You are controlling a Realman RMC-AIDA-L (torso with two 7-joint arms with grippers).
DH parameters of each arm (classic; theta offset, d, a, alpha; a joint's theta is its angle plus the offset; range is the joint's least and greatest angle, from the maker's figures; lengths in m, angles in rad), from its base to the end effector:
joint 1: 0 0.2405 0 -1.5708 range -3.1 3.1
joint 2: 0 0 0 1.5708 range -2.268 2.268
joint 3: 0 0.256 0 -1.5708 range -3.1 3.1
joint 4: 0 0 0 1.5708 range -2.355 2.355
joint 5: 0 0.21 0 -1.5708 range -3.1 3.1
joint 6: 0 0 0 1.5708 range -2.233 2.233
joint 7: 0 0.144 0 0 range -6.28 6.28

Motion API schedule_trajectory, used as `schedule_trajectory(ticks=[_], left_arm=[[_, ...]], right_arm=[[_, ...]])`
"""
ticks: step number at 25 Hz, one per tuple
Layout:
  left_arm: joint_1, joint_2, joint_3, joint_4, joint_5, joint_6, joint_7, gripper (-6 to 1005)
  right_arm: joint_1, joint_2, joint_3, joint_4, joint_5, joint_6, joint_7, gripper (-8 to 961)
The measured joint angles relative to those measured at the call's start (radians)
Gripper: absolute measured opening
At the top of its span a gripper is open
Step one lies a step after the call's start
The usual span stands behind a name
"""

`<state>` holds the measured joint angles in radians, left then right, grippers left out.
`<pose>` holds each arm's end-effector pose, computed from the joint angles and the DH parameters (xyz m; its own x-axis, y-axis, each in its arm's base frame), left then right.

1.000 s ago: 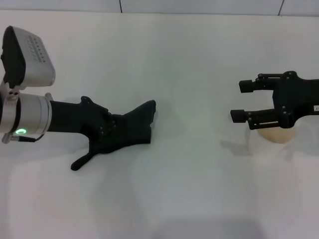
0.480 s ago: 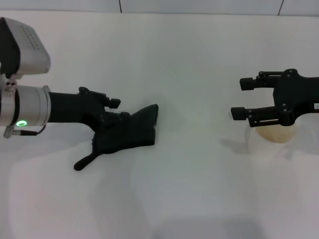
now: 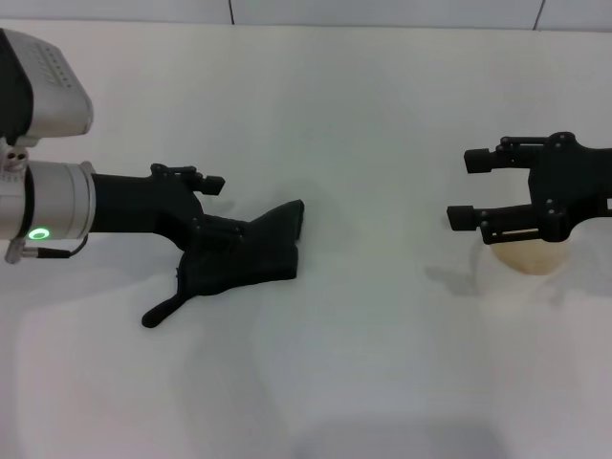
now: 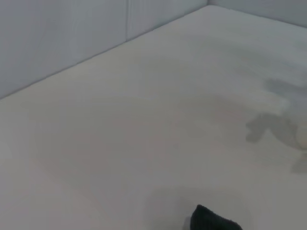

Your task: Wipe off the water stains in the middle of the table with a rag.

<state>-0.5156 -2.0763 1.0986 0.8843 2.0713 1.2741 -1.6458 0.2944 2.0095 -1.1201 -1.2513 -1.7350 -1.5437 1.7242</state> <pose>-0.2451 0.3588 -0.0188 0.9146 0.3530 0.1971 0.3971 -0.8757 -0.2746 0.2130 0.3133 0.0552 0.8764 -0.2306 -0.4228 -0.3395 -0.9185 -0.2028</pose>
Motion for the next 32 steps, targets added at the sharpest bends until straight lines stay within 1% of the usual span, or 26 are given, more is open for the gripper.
schedule_trajectory(ticks=[3,7,12,17,19,22,23,26,27,28,32], left_arm=[[0.020,-0.002,0.000,0.048,-0.012,0.019,0.012,874],[0.046,-0.001,-0.004,0.101,-0.069,0.043,0.028,890],[0.095,0.001,-0.011,0.164,-0.167,0.075,0.058,894],[0.126,0.002,-0.015,0.181,-0.239,0.124,0.074,894],[0.132,0.002,-0.027,0.181,-0.255,0.154,0.082,894],[0.143,0.001,-0.060,0.182,-0.276,0.222,0.095,894],[0.151,0.001,-0.086,0.182,-0.284,0.256,0.100,894],[0.157,0.001,-0.100,0.182,-0.289,0.279,0.105,894],[0.160,0.001,-0.103,0.180,-0.292,0.288,0.107,894],[0.163,0.002,-0.103,0.176,-0.295,0.301,0.109,894],[0.164,0.002,-0.097,0.172,-0.284,0.315,0.108,894]], right_arm=[[-0.005,0.000,0.010,-0.003,0.000,-0.001,0.000,793],[-0.017,-0.002,0.059,-0.003,-0.004,-0.008,-0.006,793],[-0.044,-0.005,0.120,-0.003,-0.012,-0.011,-0.020,793],[-0.066,-0.012,0.180,0.001,-0.018,-0.038,-0.044,793],[-0.070,-0.017,0.204,0.004,-0.033,-0.063,-0.047,793],[-0.070,-0.020,0.238,0.005,-0.064,-0.109,-0.047,793],[-0.070,-0.020,0.243,0.005,-0.073,-0.125,-0.048,793],[-0.069,-0.019,0.248,0.005,-0.102,-0.168,-0.059,793],[-0.069,-0.017,0.247,0.005,-0.109,-0.177,-0.066,793],[-0.067,-0.011,0.242,0.005,-0.124,-0.194,-0.082,793],[-0.063,-0.008,0.224,0.008,-0.135,-0.201,-0.087,793]])
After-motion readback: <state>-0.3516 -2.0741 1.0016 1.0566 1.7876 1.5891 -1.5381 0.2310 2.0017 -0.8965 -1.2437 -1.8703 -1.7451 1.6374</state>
